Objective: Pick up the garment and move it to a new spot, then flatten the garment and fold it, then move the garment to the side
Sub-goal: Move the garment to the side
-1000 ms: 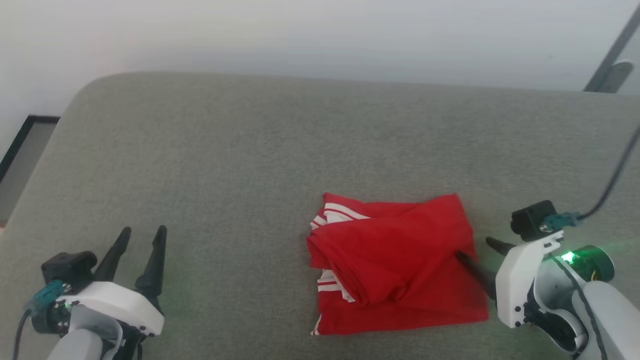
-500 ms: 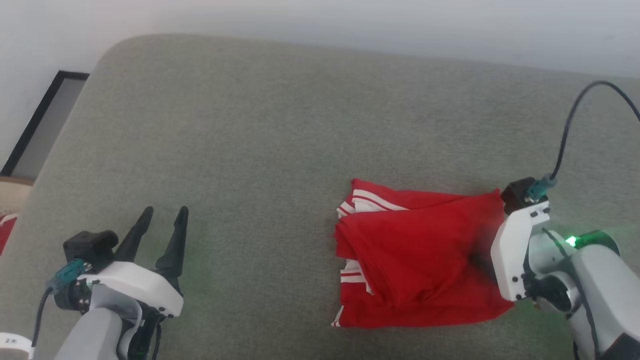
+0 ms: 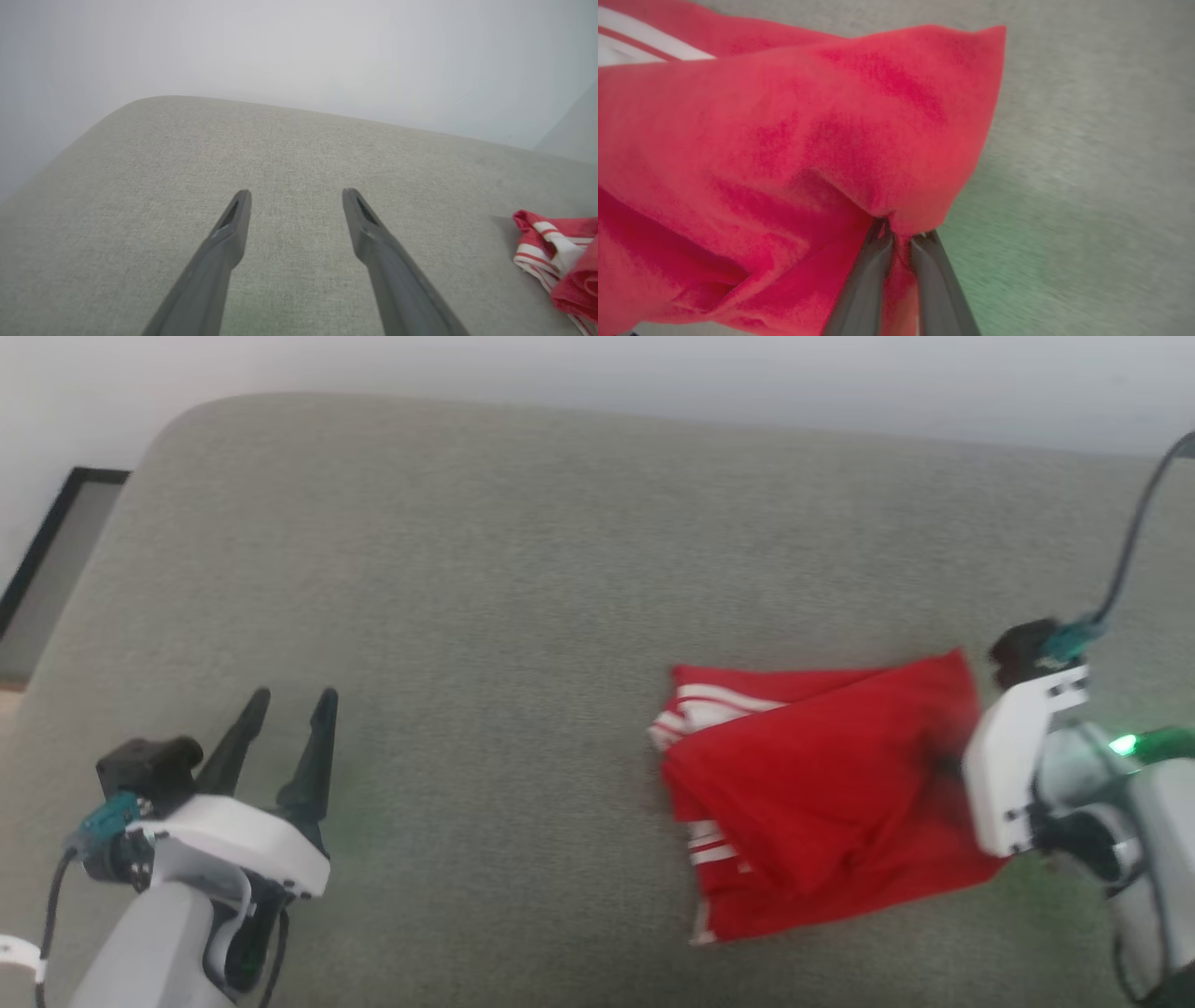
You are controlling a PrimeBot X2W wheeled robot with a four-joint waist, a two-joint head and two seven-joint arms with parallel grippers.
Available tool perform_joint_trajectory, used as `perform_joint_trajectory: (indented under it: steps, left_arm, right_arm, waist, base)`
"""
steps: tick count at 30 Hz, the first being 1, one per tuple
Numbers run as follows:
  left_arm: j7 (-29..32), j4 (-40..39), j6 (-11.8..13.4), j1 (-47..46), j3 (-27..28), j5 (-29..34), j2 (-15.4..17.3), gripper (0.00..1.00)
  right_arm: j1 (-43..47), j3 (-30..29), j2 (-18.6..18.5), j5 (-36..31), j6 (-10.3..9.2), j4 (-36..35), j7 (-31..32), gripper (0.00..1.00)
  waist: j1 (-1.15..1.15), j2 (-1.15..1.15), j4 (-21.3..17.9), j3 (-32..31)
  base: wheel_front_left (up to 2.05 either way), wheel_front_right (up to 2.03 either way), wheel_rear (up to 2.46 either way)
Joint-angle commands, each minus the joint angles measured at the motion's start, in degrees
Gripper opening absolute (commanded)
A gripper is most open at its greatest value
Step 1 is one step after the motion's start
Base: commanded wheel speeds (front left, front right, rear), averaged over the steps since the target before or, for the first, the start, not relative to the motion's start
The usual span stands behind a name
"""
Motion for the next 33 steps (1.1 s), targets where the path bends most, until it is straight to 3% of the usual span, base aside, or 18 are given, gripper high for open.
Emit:
perform_joint_trajectory:
  steps: [1, 9, 16, 26, 33]
  left_arm:
    - [-0.24, -0.3, -0.07, -1.09, 0.16, 0.54, 0.19, 1.0]
    - [-0.24, -1.38, -0.07, -4.19, -1.12, 1.2, 1.06, 1.0]
    - [-0.24, -2.1, -0.07, -8.48, -3.51, 1.49, 1.39, 1.0]
    - [-0.24, -2.8, -0.07, -15.43, -8.94, 1.79, 1.85, 1.0]
    - [-0.24, -3.13, -0.07, -20.09, -12.57, 1.24, 2.55, 1.0]
  right_arm:
    - [-0.76, -0.63, -0.58, -0.62, -0.07, -0.53, 0.04, 0.0]
    - [-4.28, -4.28, -5.2, -2.43, -0.05, -2.14, -0.71, 0.0]
    - [-10.44, -5.89, -9.39, -6.12, -0.04, 0.03, -5.96, 0.0]
    - [-18.43, -8.18, -14.77, -11.65, -0.05, 9.46, -15.14, 0.0]
    - [-22.42, -10.26, -15.2, -17.53, -0.05, 15.79, -21.11, 0.0]
  waist:
    - [0.0, 0.0, -1.02, 0.03]
    - [0.0, 0.0, -6.38, 1.55]
    - [0.0, 0.0, -11.95, 4.67]
    - [0.0, 0.0, -17.93, 9.62]
    - [0.0, 0.0, -20.23, 13.39]
  base:
    - [0.0, 0.0, 0.0]
    - [0.0, 0.0, 0.0]
    - [0.0, 0.0, 0.0]
    - [0.0, 0.0, 0.0]
    - [0.0, 0.0, 0.0]
